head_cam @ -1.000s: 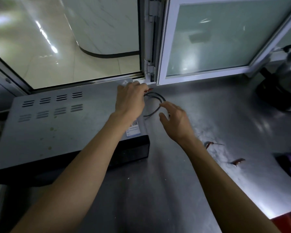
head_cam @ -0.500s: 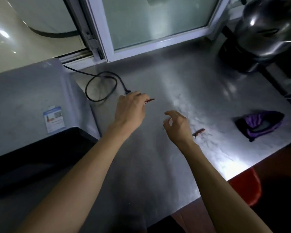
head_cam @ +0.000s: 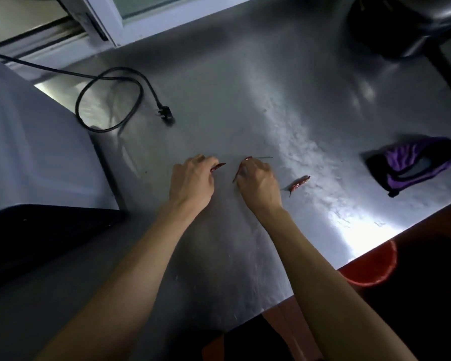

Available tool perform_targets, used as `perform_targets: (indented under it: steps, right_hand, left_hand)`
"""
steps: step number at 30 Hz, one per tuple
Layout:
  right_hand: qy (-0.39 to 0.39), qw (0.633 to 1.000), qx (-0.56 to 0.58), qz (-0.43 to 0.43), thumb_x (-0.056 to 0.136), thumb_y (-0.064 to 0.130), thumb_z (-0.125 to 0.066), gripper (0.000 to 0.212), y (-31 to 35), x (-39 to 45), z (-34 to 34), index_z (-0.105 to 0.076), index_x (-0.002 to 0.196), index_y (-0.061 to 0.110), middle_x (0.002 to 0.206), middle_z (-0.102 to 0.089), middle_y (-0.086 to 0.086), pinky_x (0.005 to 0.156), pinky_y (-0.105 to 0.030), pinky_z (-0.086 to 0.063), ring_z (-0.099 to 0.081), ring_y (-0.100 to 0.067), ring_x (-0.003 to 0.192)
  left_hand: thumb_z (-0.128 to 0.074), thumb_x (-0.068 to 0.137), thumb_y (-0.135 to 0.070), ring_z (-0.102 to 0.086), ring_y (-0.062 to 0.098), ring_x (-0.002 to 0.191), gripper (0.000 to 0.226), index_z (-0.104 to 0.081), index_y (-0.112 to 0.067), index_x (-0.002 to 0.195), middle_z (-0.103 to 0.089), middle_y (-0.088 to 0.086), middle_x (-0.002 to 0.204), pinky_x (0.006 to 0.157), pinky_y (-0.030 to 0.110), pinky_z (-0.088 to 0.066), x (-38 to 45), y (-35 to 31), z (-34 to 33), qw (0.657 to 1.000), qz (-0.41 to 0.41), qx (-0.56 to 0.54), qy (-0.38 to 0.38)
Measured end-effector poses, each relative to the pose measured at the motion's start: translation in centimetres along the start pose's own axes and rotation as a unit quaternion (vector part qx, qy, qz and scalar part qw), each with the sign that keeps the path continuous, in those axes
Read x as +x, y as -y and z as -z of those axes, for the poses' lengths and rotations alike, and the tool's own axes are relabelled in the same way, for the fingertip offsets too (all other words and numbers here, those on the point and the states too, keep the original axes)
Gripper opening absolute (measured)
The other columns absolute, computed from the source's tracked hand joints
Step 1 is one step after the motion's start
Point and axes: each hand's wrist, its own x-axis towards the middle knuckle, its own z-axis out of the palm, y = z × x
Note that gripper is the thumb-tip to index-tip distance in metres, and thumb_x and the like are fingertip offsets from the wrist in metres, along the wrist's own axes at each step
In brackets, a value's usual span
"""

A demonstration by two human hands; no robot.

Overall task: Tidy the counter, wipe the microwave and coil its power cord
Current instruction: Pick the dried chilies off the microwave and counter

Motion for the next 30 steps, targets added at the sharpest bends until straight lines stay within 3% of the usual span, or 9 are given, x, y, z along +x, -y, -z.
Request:
perform_targets:
  steps: [7,12,16,19,22,30]
  right_hand:
    - [-0.006,0.998,-0.055,0.002,0.084,0.018,-0.062,0.021,0.4,1.4,-1.2,-0.064,0.103,0.010,0.120,-0.058,-0.010,0.085,-0.046,-0.045,-0.051,-0.034,0.103]
    - [-0.047,0.998,-0.035,0.021,0.085,0.001,-0.059,0.018,0.4,1.9,-2.4,-0.065,0.102,0.004,0.107,-0.057,-0.014,0.081,-0.047,-0.048,-0.053,-0.036,0.092]
    - [-0.054,0.998,-0.031,0.027,0.089,-0.001,-0.055,0.014,0.1,1.5,-2.7,-0.062,0.099,0.003,0.094,-0.058,-0.015,0.077,-0.050,-0.049,-0.052,-0.035,0.085]
    - [-0.048,0.998,-0.038,0.028,0.083,-0.006,-0.053,0.022,0.0,1.2,-2.5,-0.062,0.100,0.003,0.087,-0.058,-0.015,0.073,-0.051,-0.049,-0.052,-0.037,0.081]
    - [-0.043,0.998,-0.016,0.036,0.079,-0.007,-0.053,0.036,0.3,0.6,-2.2,-0.066,0.110,0.005,0.089,-0.063,-0.017,0.075,-0.051,-0.049,-0.055,-0.038,0.084]
    - [-0.026,0.991,0.050,0.119,0.086,0.004,-0.059,0.029,2.9,-3.0,-1.9,-0.068,0.113,0.009,0.097,-0.067,-0.012,0.073,-0.050,-0.053,-0.061,-0.035,0.092]
  left_hand:
    - [-0.060,0.088,-0.007,-0.064,0.032,0.095,0.028,-0.068,-0.020,0.111,-0.068,0.003,0.102,0.081,0.049,-0.051,-0.2,1.4,-1.1,0.998,0.051,-0.017,0.011]
    - [-0.058,0.091,-0.009,-0.064,0.031,0.096,0.027,-0.068,-0.022,0.112,-0.068,0.002,0.104,0.083,0.048,-0.049,-0.4,2.6,-1.0,0.996,0.080,-0.024,0.015]
    - [-0.057,0.092,-0.010,-0.064,0.030,0.096,0.025,-0.068,-0.023,0.111,-0.067,0.001,0.104,0.082,0.047,-0.049,-0.8,2.9,-0.9,0.996,0.084,-0.034,0.014]
    - [-0.058,0.091,-0.010,-0.064,0.029,0.098,0.025,-0.068,-0.023,0.110,-0.068,0.000,0.105,0.082,0.045,-0.048,-1.2,2.9,-0.9,0.995,0.088,-0.044,0.011]
    - [-0.058,0.092,-0.011,-0.063,0.030,0.098,0.024,-0.068,-0.023,0.110,-0.068,0.001,0.104,0.082,0.045,-0.047,-1.9,2.7,-0.5,0.994,0.093,-0.050,0.005]
    - [-0.061,0.090,-0.009,-0.065,0.032,0.091,0.021,-0.070,-0.019,0.106,-0.069,0.004,0.099,0.078,0.048,-0.052,-5.7,3.8,2.3,0.993,0.096,-0.045,-0.052]
